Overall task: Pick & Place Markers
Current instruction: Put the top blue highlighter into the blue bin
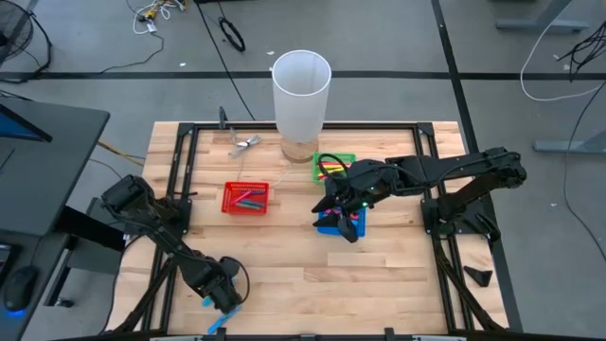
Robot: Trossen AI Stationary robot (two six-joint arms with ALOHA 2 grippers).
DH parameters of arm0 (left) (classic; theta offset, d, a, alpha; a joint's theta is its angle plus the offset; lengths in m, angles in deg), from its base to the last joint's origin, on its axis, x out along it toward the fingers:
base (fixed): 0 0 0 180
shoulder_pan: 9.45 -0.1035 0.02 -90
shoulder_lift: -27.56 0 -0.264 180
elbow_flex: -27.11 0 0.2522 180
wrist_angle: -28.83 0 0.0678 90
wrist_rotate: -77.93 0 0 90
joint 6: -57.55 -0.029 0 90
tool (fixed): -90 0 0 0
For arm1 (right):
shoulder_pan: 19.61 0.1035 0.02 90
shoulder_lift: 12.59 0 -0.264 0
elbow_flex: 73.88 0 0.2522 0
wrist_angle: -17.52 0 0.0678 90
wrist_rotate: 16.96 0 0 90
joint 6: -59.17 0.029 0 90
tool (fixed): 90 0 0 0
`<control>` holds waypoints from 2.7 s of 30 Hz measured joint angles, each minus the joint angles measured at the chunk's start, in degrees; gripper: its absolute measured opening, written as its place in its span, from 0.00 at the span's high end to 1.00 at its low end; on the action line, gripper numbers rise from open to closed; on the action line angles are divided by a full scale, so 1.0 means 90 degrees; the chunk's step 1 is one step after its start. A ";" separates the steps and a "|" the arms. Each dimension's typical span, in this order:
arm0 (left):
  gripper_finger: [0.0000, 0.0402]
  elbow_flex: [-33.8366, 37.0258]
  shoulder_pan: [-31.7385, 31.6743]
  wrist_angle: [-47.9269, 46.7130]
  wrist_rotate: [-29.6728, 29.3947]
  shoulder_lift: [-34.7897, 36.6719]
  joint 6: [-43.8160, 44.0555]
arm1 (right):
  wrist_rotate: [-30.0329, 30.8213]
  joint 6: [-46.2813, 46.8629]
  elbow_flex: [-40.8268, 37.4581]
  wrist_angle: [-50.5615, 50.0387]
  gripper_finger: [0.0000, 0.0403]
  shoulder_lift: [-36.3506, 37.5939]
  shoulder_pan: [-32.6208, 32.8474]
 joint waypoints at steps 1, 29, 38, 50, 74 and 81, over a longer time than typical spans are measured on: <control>0.84 0.0003 -0.0040 -0.0037 0.0004 0.0049 -0.0150 | -0.0081 0.0026 0.0000 -0.0003 0.53 0.0000 0.0000; 0.84 -0.2506 -0.2432 -0.2241 -0.1268 0.0267 -0.6620 | -0.0439 0.1986 0.0000 -0.0553 0.53 0.0000 -0.0002; 0.84 -0.3808 -0.3082 -0.2947 -0.2236 0.0267 -0.8561 | -0.0552 0.2137 0.0000 -0.1339 0.53 0.0000 -0.0002; 0.84 -0.4994 -0.3308 -0.3022 -0.5102 0.0272 -1.0466 | -0.0785 0.3641 0.0000 -0.1286 0.53 0.0000 -0.0169; 0.84 -0.5073 -0.2291 -0.1213 -0.9331 0.0251 -1.5049 | -0.1279 0.5419 0.0000 0.0899 0.53 0.0000 -0.0772; 0.84 -0.5077 -0.2121 -0.0774 -0.9283 0.0200 -1.5725 | -0.1705 0.5537 -0.0002 0.1370 0.51 -0.0004 -0.0822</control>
